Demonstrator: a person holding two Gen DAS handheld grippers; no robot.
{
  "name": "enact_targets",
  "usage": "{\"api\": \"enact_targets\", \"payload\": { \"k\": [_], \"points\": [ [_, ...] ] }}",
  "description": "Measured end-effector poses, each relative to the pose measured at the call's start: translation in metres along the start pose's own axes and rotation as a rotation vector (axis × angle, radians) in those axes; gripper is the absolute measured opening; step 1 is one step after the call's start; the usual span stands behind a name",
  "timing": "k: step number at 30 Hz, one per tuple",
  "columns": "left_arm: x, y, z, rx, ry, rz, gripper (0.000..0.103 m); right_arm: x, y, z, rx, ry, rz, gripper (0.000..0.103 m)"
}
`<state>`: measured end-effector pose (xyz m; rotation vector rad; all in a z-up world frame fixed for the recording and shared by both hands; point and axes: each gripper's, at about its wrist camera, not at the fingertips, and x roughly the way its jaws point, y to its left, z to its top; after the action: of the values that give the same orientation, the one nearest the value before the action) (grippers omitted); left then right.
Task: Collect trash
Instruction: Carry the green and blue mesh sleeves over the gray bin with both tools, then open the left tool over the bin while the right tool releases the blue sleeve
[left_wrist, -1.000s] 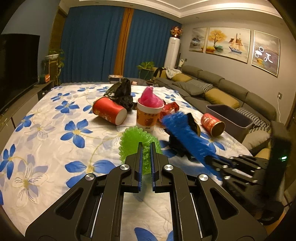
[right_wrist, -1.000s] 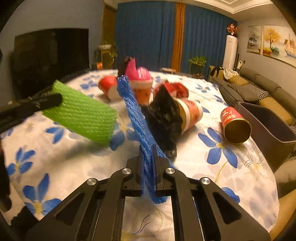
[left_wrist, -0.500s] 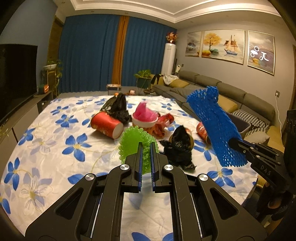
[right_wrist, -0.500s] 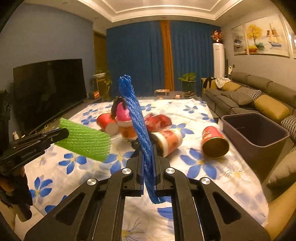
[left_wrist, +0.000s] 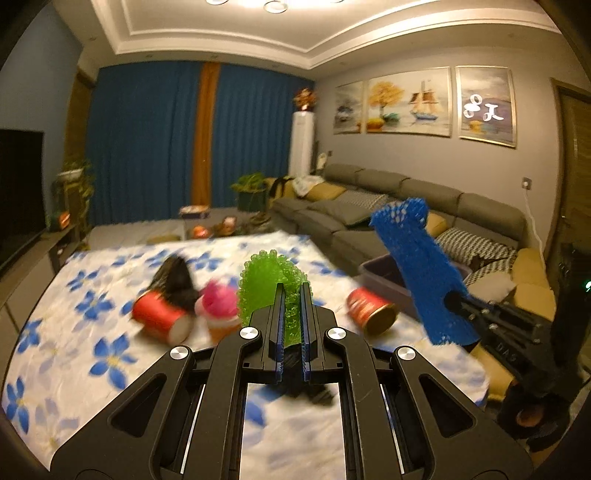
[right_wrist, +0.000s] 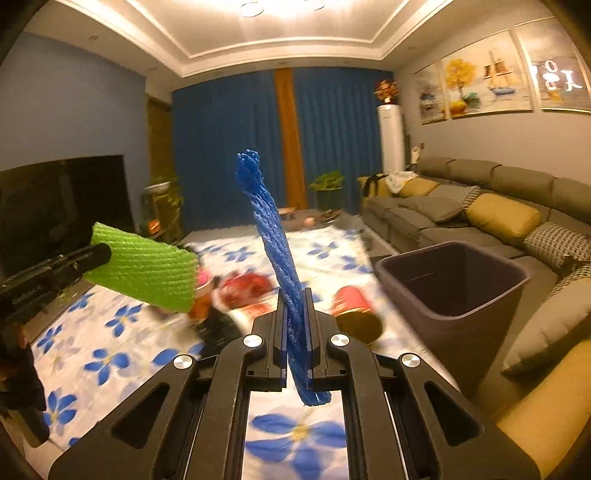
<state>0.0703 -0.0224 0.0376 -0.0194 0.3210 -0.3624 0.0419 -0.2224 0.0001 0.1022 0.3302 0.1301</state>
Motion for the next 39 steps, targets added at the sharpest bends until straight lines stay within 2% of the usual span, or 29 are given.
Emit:
{"api": "enact_targets", "payload": {
  "k": [4,9,14,19,24,31,39],
  "points": [
    [0.022,-0.032,0.024,0.011,-0.041,-0.076,0.006,0.003,-0.027,0.011,0.024,-0.033,-0.069,0.008],
    [0.062,-0.075,0.046,0.016,-0.051,-0.162,0.006,0.011,-0.066,0.028,0.062,-0.069,-0.150,0.008],
    [0.108,-0.109,0.061,0.019,-0.045,-0.211,0.006,0.022,-0.101,0.040,0.099,-0.084,-0.200,0.008],
    [0.164,-0.132,0.062,0.012,0.007,-0.251,0.007,0.036,-0.133,0.048,0.137,-0.087,-0.235,0.008],
    [0.203,-0.149,0.058,0.024,0.045,-0.282,0.007,0.055,-0.156,0.048,0.162,-0.074,-0.257,0.008],
    [0.242,-0.169,0.052,0.000,0.107,-0.320,0.007,0.076,-0.177,0.044,0.200,-0.052,-0.268,0.008],
    [0.264,-0.178,0.043,0.015,0.143,-0.340,0.007,0.090,-0.186,0.036,0.212,-0.024,-0.284,0.008]
  ]
}}
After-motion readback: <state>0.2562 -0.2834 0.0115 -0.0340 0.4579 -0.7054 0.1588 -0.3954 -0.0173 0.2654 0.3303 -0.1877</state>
